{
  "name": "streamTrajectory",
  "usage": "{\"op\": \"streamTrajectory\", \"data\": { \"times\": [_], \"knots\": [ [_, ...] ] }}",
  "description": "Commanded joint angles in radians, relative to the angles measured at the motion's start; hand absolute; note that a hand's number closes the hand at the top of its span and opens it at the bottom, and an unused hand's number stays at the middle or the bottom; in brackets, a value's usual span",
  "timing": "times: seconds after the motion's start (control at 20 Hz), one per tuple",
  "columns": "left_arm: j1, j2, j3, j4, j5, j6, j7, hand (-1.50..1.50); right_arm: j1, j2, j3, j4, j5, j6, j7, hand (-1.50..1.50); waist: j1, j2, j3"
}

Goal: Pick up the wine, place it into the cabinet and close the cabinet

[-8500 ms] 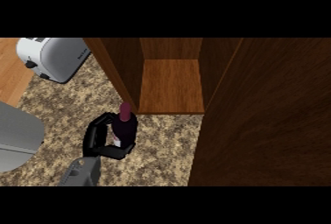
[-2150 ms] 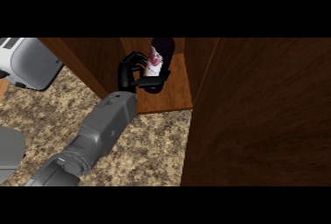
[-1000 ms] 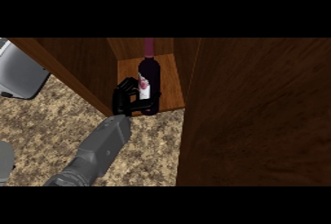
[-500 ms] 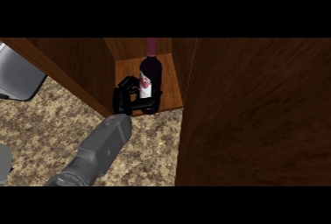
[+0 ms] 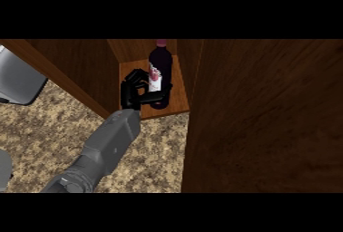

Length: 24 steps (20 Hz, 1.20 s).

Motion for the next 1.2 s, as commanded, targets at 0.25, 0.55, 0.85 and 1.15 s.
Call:
{"op": "streamTrajectory", "data": {
  "times": [0.25,0.55,0.85,1.15],
  "knots": [
    [-0.126,0.000,-0.012,0.011,0.029,0.077,0.079,1.50,0.054,0.002,-0.008,-0.016,-0.010,0.020,-0.029,-1.50,0.014,0.003,0.003],
    [-0.155,0.000,0.005,0.032,0.047,0.084,0.088,1.50,0.069,-0.011,-0.024,-0.034,-0.017,0.035,-0.029,-1.50,0.016,0.009,0.003],
    [-0.187,0.000,0.023,0.076,0.055,0.069,0.149,1.50,0.055,-0.017,-0.035,-0.018,-0.016,0.034,-0.031,-1.50,0.033,0.016,0.002],
    [-0.226,0.013,0.002,0.105,0.023,0.126,0.127,1.50,0.075,-0.018,-0.058,-0.005,-0.032,0.050,-0.052,-1.50,0.038,0.018,0.004]
  ]
}}
